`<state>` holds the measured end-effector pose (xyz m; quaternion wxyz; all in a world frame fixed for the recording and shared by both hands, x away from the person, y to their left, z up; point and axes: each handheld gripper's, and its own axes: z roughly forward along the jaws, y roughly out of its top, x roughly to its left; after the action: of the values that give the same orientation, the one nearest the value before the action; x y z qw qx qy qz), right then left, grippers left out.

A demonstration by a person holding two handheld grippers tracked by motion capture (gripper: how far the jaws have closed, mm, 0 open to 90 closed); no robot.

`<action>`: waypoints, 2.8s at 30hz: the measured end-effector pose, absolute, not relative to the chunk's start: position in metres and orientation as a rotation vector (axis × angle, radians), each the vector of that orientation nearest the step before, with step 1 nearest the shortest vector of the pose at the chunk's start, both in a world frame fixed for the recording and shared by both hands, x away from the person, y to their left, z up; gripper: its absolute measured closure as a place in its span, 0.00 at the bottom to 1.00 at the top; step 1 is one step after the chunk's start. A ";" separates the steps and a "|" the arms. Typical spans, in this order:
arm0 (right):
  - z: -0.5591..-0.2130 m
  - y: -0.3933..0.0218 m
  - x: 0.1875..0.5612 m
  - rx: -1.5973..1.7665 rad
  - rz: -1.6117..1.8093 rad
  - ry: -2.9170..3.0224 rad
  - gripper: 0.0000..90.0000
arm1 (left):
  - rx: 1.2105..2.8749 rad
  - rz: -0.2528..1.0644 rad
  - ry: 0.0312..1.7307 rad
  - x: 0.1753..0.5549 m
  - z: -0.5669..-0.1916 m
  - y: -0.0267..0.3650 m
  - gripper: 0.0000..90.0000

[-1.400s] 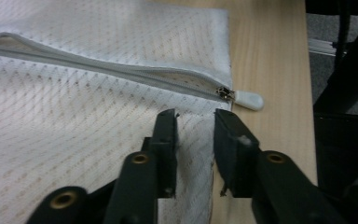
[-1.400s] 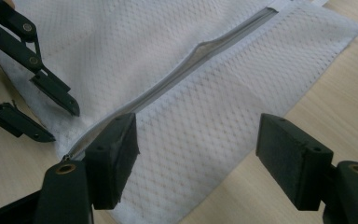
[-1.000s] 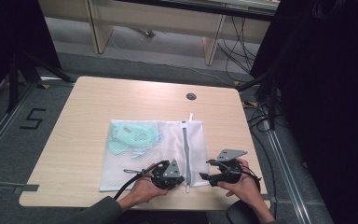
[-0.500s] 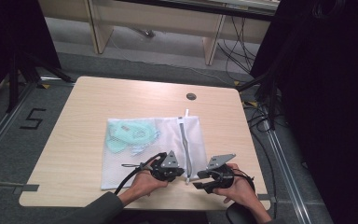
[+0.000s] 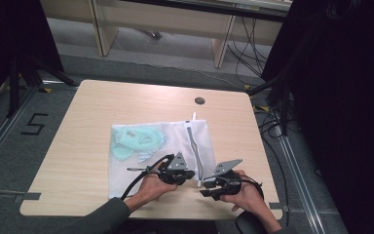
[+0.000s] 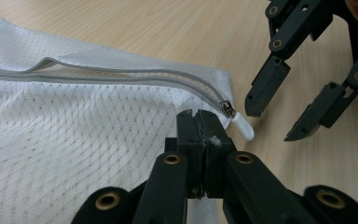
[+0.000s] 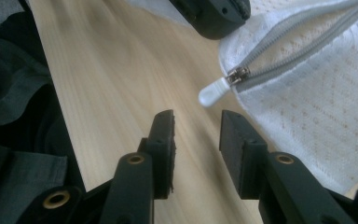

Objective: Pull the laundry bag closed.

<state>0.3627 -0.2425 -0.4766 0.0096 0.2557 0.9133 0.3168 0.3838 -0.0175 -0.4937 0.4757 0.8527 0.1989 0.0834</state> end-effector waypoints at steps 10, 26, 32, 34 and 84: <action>-0.480 -0.237 0.368 0.839 0.975 2.873 0.77 | 2.057 0.180 0.512 0.383 -0.492 -0.019 0.98; -0.476 -0.239 0.369 0.883 1.101 2.865 0.93 | 2.085 0.180 0.471 0.380 -0.495 -0.021 0.98; -0.474 -0.244 0.369 0.909 1.171 2.852 0.94 | 2.091 0.171 0.485 0.379 -0.498 -0.022 0.98; -0.473 -0.245 0.369 0.903 1.175 2.842 0.94 | 2.101 0.162 0.479 0.378 -0.500 -0.023 0.98; -0.470 -0.244 0.373 0.549 0.991 2.849 0.96 | 2.163 0.134 0.403 0.372 -0.507 -0.028 0.98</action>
<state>0.3726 -0.2444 -0.4697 0.0380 0.1791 0.9285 0.3230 0.3720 -0.0277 -0.5069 0.4517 0.8754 0.1633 0.0543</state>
